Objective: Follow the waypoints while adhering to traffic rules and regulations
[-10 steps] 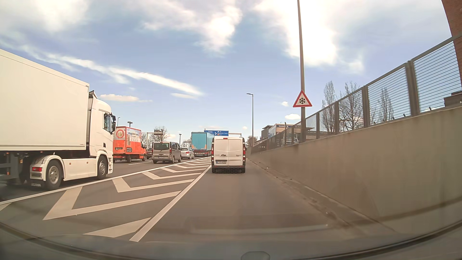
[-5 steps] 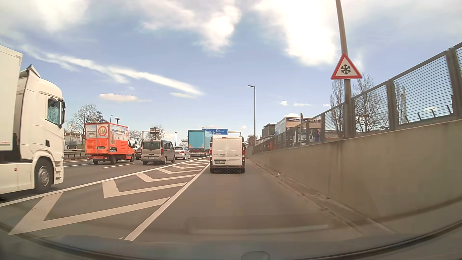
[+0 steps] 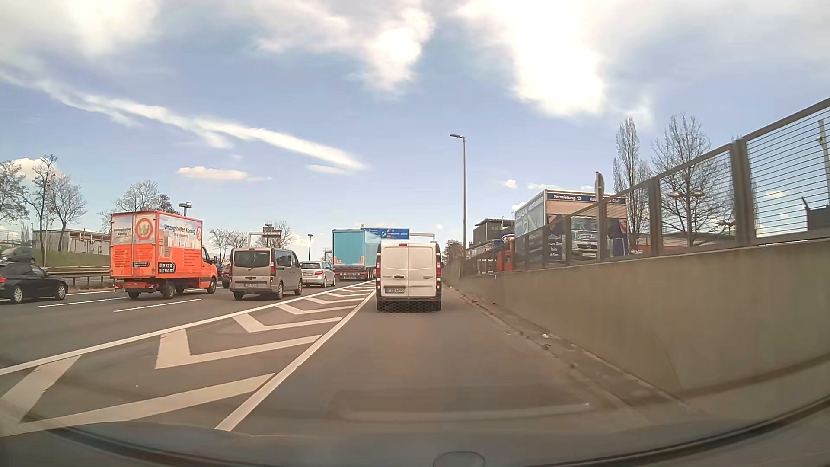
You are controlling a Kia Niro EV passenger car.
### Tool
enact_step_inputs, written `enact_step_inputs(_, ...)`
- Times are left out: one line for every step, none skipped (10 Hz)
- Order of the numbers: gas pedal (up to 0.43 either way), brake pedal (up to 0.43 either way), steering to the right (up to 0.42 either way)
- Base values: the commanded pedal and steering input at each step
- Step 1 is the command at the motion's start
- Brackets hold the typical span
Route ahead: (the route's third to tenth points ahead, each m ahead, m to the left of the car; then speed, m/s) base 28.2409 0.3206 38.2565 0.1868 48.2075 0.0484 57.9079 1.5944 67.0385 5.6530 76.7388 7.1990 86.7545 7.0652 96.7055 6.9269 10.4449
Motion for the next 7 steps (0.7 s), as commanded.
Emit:
enact_step_inputs(0.079, 0.0, 0.0)
enact_step_inputs(0.079, 0.0, 0.0)
enact_step_inputs(0.079, 0.0, 0.0)
enact_step_inputs(0.079, 0.0, 0.0)
enact_step_inputs(0.079, 0.0, 0.0)
enact_step_inputs(0.079, 0.0, 0.0)
enact_step_inputs(0.079, 0.0, 0.0)
